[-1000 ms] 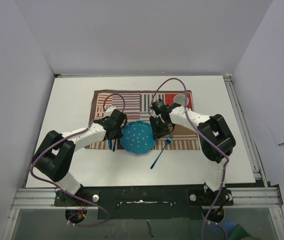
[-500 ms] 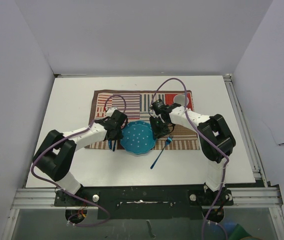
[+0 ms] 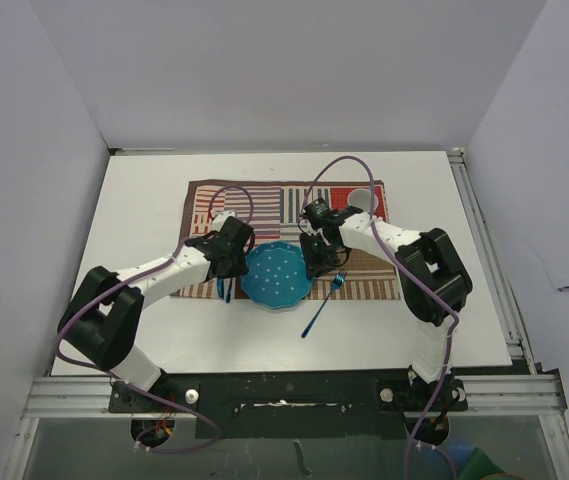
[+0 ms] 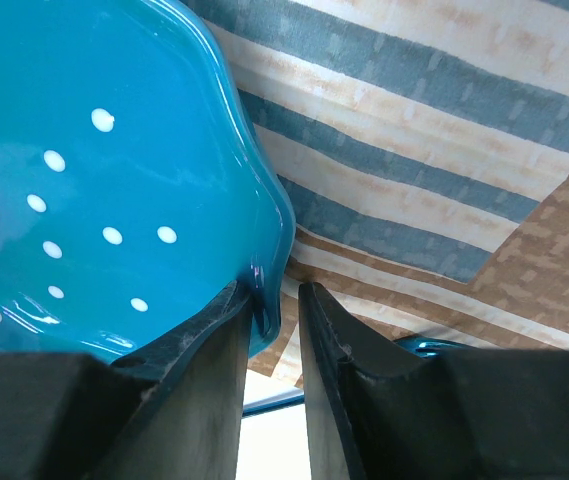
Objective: Set the dinner table for one person
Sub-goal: Pick up the plate from the napkin, then place the plate on the napkin.
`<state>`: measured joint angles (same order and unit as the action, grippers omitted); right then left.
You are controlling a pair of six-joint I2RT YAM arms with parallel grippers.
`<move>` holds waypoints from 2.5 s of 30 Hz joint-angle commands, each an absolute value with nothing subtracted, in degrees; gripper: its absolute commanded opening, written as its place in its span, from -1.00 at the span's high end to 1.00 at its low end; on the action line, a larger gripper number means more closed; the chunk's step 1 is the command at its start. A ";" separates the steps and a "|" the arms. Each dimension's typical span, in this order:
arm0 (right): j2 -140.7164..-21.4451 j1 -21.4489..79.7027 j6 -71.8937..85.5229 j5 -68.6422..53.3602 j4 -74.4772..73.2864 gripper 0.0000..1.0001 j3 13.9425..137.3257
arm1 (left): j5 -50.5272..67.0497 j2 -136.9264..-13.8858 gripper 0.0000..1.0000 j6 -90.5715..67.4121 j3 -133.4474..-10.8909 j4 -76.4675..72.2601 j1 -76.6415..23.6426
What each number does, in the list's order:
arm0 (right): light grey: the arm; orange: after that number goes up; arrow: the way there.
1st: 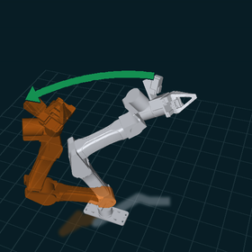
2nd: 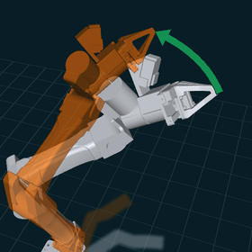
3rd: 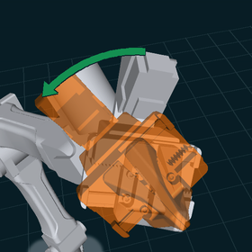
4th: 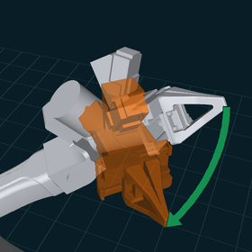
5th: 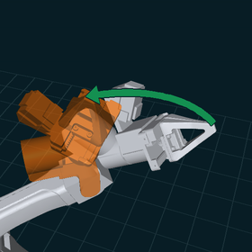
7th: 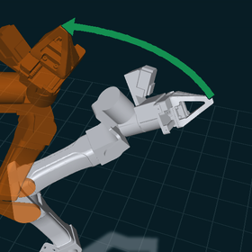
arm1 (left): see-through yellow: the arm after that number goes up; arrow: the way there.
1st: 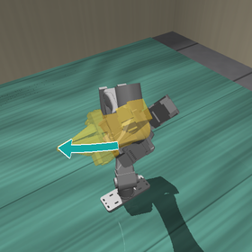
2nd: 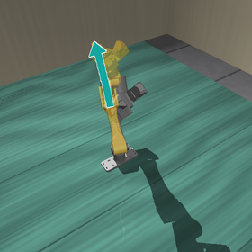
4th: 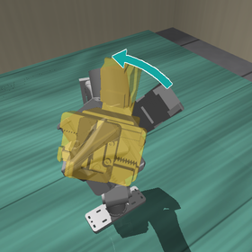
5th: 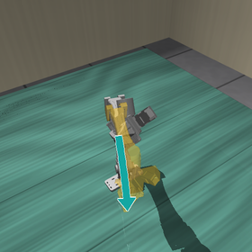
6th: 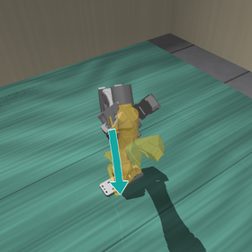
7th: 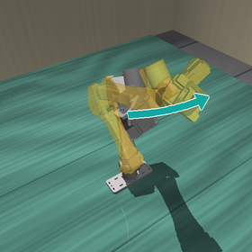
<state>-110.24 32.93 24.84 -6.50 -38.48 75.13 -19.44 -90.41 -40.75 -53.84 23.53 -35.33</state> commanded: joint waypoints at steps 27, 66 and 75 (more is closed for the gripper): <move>-111.82 31.97 23.39 -3.88 -40.21 1.00 73.06 | -16.26 -92.77 0.58 -40.96 -53.54 16.80 -35.43; -114.66 28.87 18.48 -2.08 -45.96 1.00 90.32 | -17.40 -93.29 1.00 -37.83 -59.85 14.90 -33.17; -116.38 27.74 17.03 -0.70 -43.99 1.00 91.89 | -17.72 -93.74 1.00 -37.20 -60.18 13.36 -32.04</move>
<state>-115.35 29.30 19.44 -5.52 -46.15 88.99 -16.03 -94.63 -39.83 -56.36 16.12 -33.23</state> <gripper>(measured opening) 0.104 0.030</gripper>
